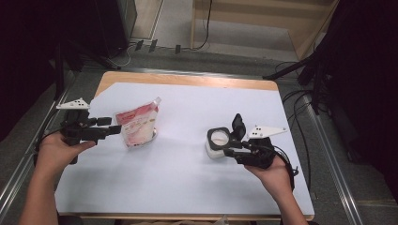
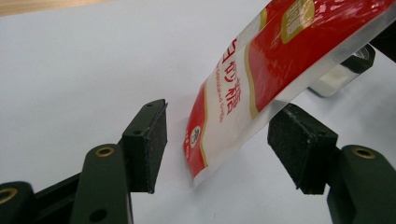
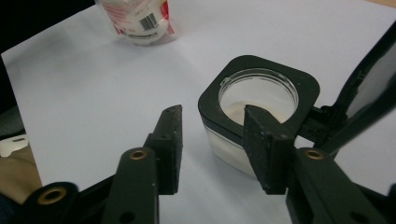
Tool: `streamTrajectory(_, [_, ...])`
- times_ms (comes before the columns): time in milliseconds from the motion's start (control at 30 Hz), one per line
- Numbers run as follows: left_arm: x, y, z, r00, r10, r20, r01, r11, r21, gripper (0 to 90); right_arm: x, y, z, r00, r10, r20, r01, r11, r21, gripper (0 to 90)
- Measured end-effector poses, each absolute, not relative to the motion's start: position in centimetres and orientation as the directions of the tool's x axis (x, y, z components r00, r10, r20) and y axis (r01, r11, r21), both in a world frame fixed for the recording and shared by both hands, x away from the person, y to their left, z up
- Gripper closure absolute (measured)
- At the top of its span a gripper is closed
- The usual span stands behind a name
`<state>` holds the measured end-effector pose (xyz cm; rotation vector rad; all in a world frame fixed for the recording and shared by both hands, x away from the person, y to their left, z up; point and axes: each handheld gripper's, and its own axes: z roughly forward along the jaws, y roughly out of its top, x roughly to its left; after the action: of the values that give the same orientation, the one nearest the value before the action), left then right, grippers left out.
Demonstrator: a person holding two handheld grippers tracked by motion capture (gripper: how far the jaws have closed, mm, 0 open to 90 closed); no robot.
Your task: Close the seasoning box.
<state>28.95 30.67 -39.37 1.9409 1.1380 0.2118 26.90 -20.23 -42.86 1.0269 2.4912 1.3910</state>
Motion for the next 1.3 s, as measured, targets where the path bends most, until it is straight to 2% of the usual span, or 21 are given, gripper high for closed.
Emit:
streamTrajectory(133, [28.8, 31.0, -39.4, 0.566, 0.782, -0.261, 0.64, -0.217, 0.737, 38.3, 26.9, -20.8, -42.7, -0.768, 0.602, 0.219, 0.502, 0.352, 0.79, 66.1])
streamTrajectory(233, [28.8, 31.4, -39.5, 0.559, 0.784, -0.271, 0.646, -0.208, 0.734, 37.8, 26.9, -21.8, -42.5, -0.756, 0.616, 0.222, 0.509, 0.34, 0.791, 75.4])
streamTrajectory(533, [28.8, 32.1, -39.7, 0.557, 0.783, -0.277, 0.653, -0.206, 0.729, 36.5, 27.2, -23.3, -42.3, -0.738, 0.624, 0.255, 0.539, 0.319, 0.779, 88.1])
streamTrajectory(1100, [28.6, 33.2, -39.9, 0.525, 0.811, -0.257, 0.66, -0.197, 0.725, 37.3, 28.1, -25.3, -42.7, -0.68, 0.688, 0.253, 0.577, 0.289, 0.764, 90.0])
streamTrajectory(1300, [29.0, 33.5, -40.2, 0.472, 0.848, -0.242, 0.672, -0.169, 0.721, 37.3, 28.7, -25.1, -43.0, -0.667, 0.7, 0.255, 0.586, 0.282, 0.76, 90.0])
